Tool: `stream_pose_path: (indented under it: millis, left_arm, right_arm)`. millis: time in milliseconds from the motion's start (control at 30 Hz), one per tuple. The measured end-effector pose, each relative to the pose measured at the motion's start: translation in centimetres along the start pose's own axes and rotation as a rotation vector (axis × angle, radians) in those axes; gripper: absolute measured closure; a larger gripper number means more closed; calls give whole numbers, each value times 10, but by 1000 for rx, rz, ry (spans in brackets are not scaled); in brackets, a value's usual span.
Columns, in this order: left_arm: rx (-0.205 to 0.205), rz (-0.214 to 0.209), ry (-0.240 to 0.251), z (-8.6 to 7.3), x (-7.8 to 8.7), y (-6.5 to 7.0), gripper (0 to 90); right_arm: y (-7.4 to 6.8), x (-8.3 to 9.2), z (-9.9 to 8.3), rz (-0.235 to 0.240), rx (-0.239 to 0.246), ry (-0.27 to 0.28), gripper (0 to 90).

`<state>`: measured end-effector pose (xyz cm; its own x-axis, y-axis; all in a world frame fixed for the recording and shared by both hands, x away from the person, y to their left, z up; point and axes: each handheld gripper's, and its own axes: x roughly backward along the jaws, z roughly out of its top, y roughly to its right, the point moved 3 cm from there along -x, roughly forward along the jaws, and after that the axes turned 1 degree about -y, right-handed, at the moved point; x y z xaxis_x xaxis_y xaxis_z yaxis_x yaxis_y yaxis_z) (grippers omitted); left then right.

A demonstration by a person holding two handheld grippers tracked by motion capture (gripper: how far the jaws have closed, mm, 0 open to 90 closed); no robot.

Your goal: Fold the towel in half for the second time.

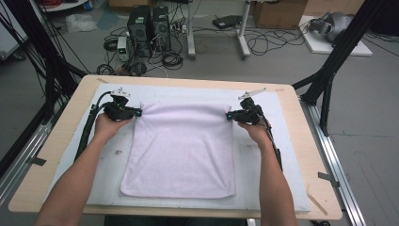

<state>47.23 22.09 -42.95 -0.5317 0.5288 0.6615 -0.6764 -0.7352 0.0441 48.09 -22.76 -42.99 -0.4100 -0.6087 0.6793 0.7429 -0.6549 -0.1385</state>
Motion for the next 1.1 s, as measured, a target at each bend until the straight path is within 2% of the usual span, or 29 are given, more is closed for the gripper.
stream_pose_path:
  millis: [133, 167, 200, 233, 400, 467, 533, 567, 633, 700, 800, 867, 967, 1100]
  left_arm:
    - [-15, -16, 65, -7, 22, 12, 850]
    - [-14, -18, 81, -11, 27, 15, 850]
    - [-15, -34, 83, -17, 32, 19, 850]
    - [-12, -39, 90, -22, 34, 21, 849]
    - [-18, -103, 52, -54, 39, 38, 846]
    - [-14, -123, 27, -63, 39, 41, 834]
    - [-13, -130, 19, -67, 42, 41, 812]
    - [-14, -131, 10, -68, 43, 40, 782]
    - [-9, -132, 1, -67, 47, 37, 684]
    - [-2, -127, 0, -65, 50, 34, 619]
    - [11, -108, 37, -58, 54, 31, 536]
    - [19, -95, 33, -52, 52, 29, 471]
    - [43, -101, 42, -45, 44, 23, 435]
    - [65, -82, 28, -36, 31, 15, 416]
  right_arm:
    - [-14, 18, 2, 27, 32, 14, 842]
    - [-19, 23, 1, 49, 36, 38, 841]
    - [-25, 29, -1, 78, 27, 46, 841]
    - [-32, 34, -6, 89, 42, 43, 841]
    - [-54, 33, -43, 141, 40, -19, 837]
    - [-56, 29, -58, 150, 19, -35, 823]
    - [-55, 27, -64, 159, -3, -38, 752]
    - [-55, 27, -64, 154, -8, -50, 702]
    - [-54, 33, -60, 117, 22, -27, 601]
    - [-51, 40, -54, 110, 20, -4, 544]
    - [-45, 47, -44, 82, 17, 21, 478]
    - [-41, 48, -35, 70, 6, 33, 438]
    - [-36, 43, -26, 63, -4, 30, 416]
    - [-31, 25, -22, 72, -15, 2, 408]
